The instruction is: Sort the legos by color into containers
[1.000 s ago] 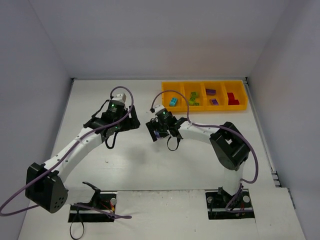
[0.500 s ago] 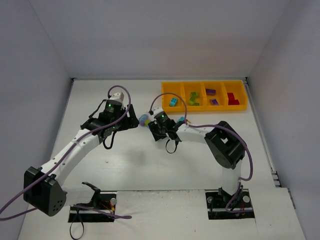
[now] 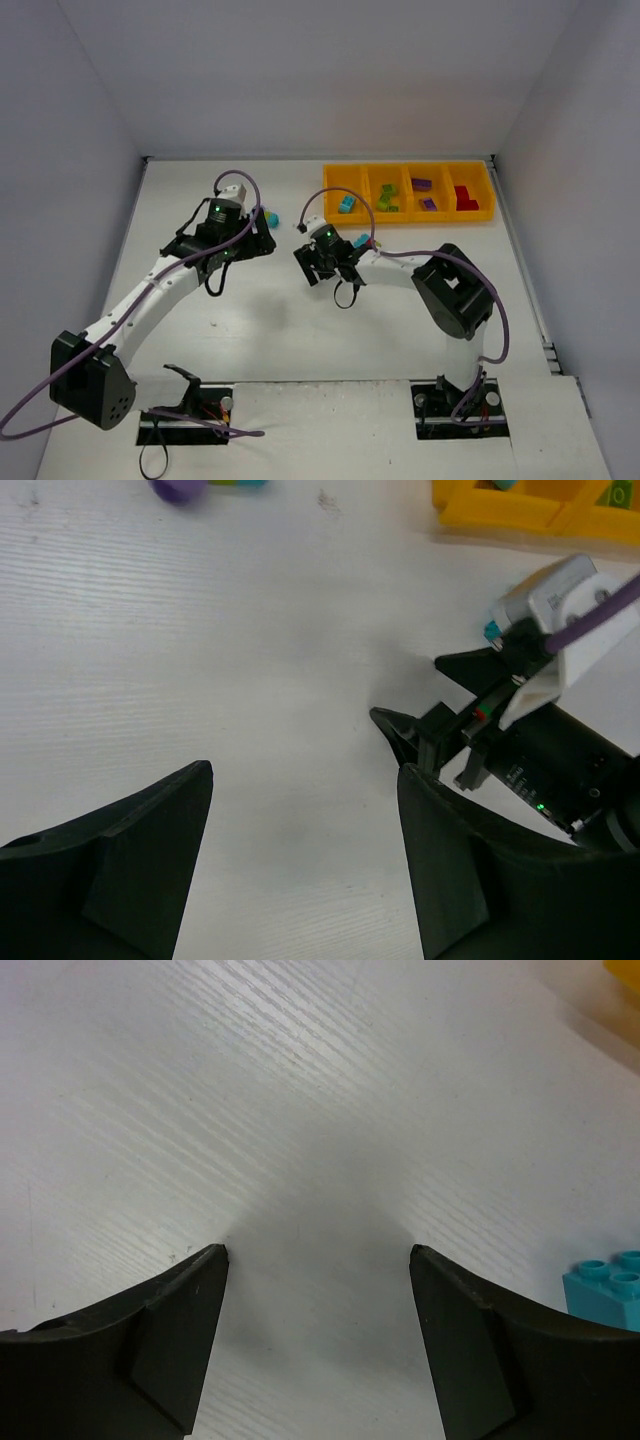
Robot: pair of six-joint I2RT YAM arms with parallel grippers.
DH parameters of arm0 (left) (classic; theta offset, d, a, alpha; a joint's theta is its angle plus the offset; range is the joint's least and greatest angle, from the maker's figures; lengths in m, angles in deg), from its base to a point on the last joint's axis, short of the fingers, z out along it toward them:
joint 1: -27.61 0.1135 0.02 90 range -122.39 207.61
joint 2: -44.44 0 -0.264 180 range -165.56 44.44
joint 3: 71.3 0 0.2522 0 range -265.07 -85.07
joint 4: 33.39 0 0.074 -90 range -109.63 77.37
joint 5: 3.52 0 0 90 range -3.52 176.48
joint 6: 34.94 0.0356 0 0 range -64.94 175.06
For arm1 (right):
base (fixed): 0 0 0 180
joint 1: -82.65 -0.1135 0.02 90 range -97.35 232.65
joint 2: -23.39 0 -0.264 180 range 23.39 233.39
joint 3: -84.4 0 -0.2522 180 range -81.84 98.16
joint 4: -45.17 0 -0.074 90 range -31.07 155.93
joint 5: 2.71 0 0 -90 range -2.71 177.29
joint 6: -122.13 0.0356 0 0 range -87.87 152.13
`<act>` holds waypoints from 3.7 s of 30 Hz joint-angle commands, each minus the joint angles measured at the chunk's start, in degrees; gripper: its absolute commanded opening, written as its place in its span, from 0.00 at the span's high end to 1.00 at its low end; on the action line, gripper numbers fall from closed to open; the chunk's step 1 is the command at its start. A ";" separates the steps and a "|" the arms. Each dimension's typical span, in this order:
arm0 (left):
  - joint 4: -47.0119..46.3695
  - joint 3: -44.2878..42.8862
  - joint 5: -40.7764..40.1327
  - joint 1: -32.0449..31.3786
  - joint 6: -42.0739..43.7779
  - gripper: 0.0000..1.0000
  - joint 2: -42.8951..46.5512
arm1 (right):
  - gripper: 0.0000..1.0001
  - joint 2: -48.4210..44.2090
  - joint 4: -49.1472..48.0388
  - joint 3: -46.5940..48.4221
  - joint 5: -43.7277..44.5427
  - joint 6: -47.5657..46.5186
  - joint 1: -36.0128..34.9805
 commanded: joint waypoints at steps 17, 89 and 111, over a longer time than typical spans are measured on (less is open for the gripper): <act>-8.00 -20.83 -1.18 8.40 15.62 0.30 -27.39 | 0.30 -18.06 4.86 -1.73 -4.22 2.67 1.23; 5.19 -41.85 -17.70 4.45 -0.90 0.47 -53.87 | 0.30 -33.97 7.06 -16.14 -0.79 9.53 1.58; -7.27 -28.95 -15.25 4.63 10.07 0.96 -43.17 | 0.32 -34.24 8.37 -13.34 -3.58 8.73 2.19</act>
